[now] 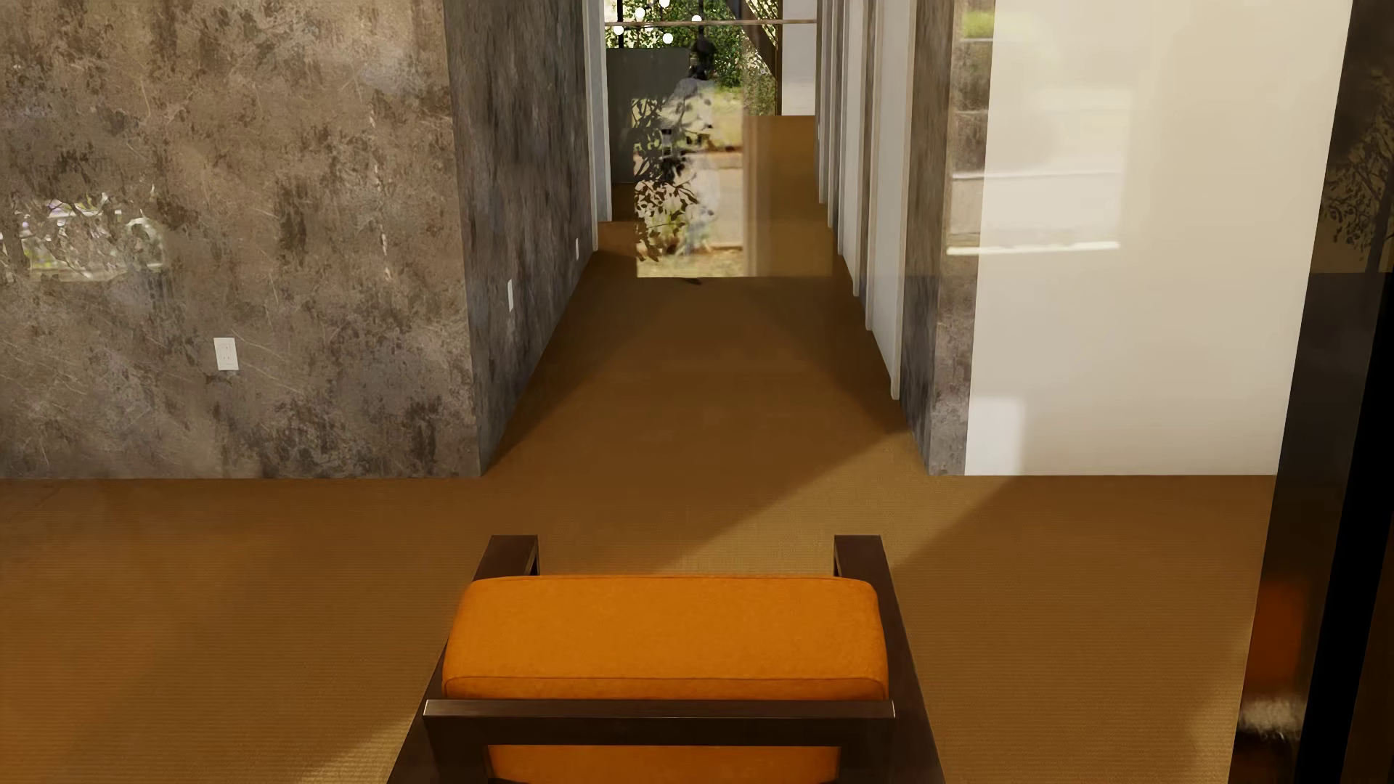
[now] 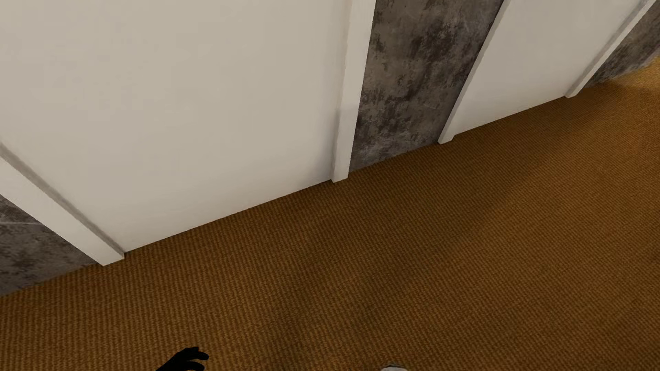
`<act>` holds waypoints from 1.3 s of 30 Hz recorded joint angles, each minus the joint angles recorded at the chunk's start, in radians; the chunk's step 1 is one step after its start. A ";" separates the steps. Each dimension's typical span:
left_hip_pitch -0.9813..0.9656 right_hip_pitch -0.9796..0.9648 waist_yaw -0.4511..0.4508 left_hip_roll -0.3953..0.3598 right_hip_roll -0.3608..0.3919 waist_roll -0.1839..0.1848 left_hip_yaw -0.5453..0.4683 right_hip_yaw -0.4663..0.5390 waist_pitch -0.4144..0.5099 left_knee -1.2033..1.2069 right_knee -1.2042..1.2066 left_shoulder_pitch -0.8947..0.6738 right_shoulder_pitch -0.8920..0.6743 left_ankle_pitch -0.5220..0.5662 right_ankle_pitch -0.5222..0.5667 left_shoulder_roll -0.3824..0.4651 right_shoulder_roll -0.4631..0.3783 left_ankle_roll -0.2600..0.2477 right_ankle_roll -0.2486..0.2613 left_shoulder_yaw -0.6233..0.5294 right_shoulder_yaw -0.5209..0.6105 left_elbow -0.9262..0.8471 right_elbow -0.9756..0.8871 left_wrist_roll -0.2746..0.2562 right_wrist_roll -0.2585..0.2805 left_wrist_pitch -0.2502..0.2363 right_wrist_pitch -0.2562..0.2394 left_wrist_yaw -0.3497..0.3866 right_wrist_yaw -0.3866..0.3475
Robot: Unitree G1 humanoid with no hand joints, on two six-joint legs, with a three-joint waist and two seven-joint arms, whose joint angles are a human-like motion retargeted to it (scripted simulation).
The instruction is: Move towards the armchair
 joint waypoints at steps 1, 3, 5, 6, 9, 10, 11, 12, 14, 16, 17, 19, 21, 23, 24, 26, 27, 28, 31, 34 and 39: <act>0.043 -0.026 -0.013 -0.008 -0.011 0.004 0.000 0.000 -0.002 -0.028 0.035 0.013 0.007 0.014 0.074 -0.008 0.008 0.000 0.000 0.002 -0.007 -0.008 0.002 0.000 0.000 0.000 0.000 0.000 0.000; 0.129 -0.065 -0.059 -0.025 -0.029 0.009 0.000 0.000 -0.012 -0.070 0.108 0.042 0.022 0.045 0.178 -0.018 0.015 0.000 0.000 0.002 0.006 -0.002 -0.005 0.000 0.000 0.000 0.000 0.000 0.000; 0.174 -0.095 -0.105 -0.014 -0.004 0.010 0.000 0.000 -0.022 -0.051 0.155 0.066 0.029 0.082 0.212 -0.022 0.021 0.000 0.000 -0.002 -0.016 0.040 0.005 0.000 0.000 0.000 0.000 0.000 0.000; 0.169 -0.111 -0.113 0.016 0.028 0.017 0.000 0.000 -0.021 0.006 0.192 0.071 0.022 0.108 0.196 -0.026 0.023 0.000 0.000 0.000 -0.011 0.075 0.010 0.000 0.000 0.000 0.000 0.000 0.000; 0.046 -0.036 -0.037 0.026 0.133 0.017 0.000 0.000 -0.008 0.309 0.199 0.102 -0.039 0.127 0.015 -0.051 0.003 0.000 0.000 0.004 -0.031 0.220 0.013 0.000 0.000 0.000 0.000 0.000 0.000; -0.015 0.012 0.017 -0.011 0.175 0.017 0.000 0.000 -0.003 0.404 0.166 0.120 -0.069 0.110 -0.048 -0.057 -0.005 0.000 0.000 -0.003 -0.063 0.261 0.006 0.000 0.000 0.000 0.000 0.000 0.000; -0.099 0.068 0.070 -0.053 0.218 0.021 0.000 0.000 -0.003 0.473 0.111 0.140 -0.106 0.095 -0.116 -0.061 -0.017 0.000 0.000 -0.023 -0.091 0.294 -0.019 0.000 0.000 0.000 0.000 0.000 0.000; -0.186 0.150 0.112 -0.096 0.260 0.022 0.000 0.000 -0.001 0.496 0.033 0.165 -0.143 0.080 -0.195 -0.062 -0.028 0.000 0.000 -0.049 -0.119 0.319 -0.049 0.000 0.000 0.000 0.000 0.000 0.000; -0.349 0.367 0.192 -0.171 0.317 0.024 0.000 0.000 0.005 0.414 -0.156 0.209 -0.198 0.075 -0.357 -0.060 -0.059 0.000 0.000 -0.108 -0.150 0.348 -0.154 0.000 0.000 0.000 0.000 0.000 0.000; -0.509 0.537 0.301 -0.197 0.305 0.010 0.000 0.000 -0.004 0.256 -0.269 0.240 -0.251 0.113 -0.478 -0.053 -0.079 0.000 0.000 -0.131 -0.174 0.380 -0.239 0.000 0.000 0.000 0.000 0.000 0.000; -0.578 0.608 0.348 -0.191 0.293 0.001 0.000 0.000 -0.005 0.166 -0.302 0.245 -0.280 0.143 -0.524 -0.047 -0.091 0.000 0.000 -0.142 -0.180 0.401 -0.285 0.000 0.000 0.000 0.000 0.000 0.000; -0.663 0.760 0.412 -0.174 0.265 -0.012 0.000 0.000 -0.003 -0.033 -0.325 0.242 -0.339 0.176 -0.596 -0.025 -0.114 0.000 0.000 -0.164 -0.154 0.449 -0.347 0.000 0.000 0.000 0.000 0.000 0.000; -0.700 0.846 0.484 -0.155 0.213 -0.020 0.000 0.000 -0.013 -0.109 -0.323 0.231 -0.372 0.141 -0.539 -0.006 -0.126 0.000 0.000 -0.170 -0.099 0.481 -0.345 0.000 0.000 0.000 0.000 0.000 0.000; -0.716 0.857 0.527 -0.174 0.146 -0.057 0.000 0.000 -0.021 0.043 -0.201 0.209 -0.357 0.121 -0.306 0.003 -0.101 0.000 0.000 -0.179 -0.035 0.525 -0.266 0.000 0.000 0.000 0.000 0.000 0.000; -0.724 0.811 0.518 -0.189 0.120 -0.077 0.000 0.000 -0.022 0.151 -0.064 0.191 -0.339 0.122 -0.141 0.000 -0.079 0.000 0.000 -0.187 0.006 0.550 -0.212 0.000 0.000 0.000 0.000 0.000 0.000; -0.582 0.674 0.421 -0.258 0.098 -0.064 0.000 0.000 0.032 0.266 0.332 0.137 -0.288 0.024 0.108 -0.038 -0.078 0.000 0.000 -0.177 0.084 0.548 -0.153 0.000 0.000 0.000 0.000 0.000 0.000; -0.493 0.558 0.344 -0.283 0.101 -0.054 0.000 0.000 0.029 0.240 0.515 0.110 -0.263 -0.007 0.076 -0.056 -0.067 0.000 0.000 -0.180 0.115 0.517 -0.117 0.000 0.000 0.000 0.000 0.000 0.000; -0.379 0.451 0.261 -0.300 0.119 -0.038 0.000 0.000 0.030 0.180 0.622 0.089 -0.219 -0.009 0.013 -0.068 -0.057 0.000 0.000 -0.166 0.133 0.456 -0.094 0.000 0.000 0.000 0.000 0.000 0.000; -0.010 0.143 0.044 -0.293 0.181 0.005 0.000 0.000 0.016 -0.072 0.409 0.047 -0.064 0.036 0.061 -0.073 -0.028 0.000 0.000 -0.074 0.127 0.198 -0.018 0.000 0.000 0.000 0.000 0.000 0.000; 0.273 -0.023 -0.128 -0.250 0.192 0.019 0.000 0.000 0.010 -0.226 -0.143 -0.073 0.031 0.005 -0.058 -0.032 -0.067 0.000 0.000 0.007 0.228 0.011 -0.004 0.000 0.000 0.000 0.000 0.000 0.000; 0.441 -0.203 -0.311 -0.096 0.175 0.058 0.000 0.000 -0.011 -0.075 -0.089 -0.134 0.104 0.306 0.019 -0.009 -0.068 0.000 0.000 0.101 0.238 -0.001 0.086 0.000 0.000 0.000 0.000 0.000 0.000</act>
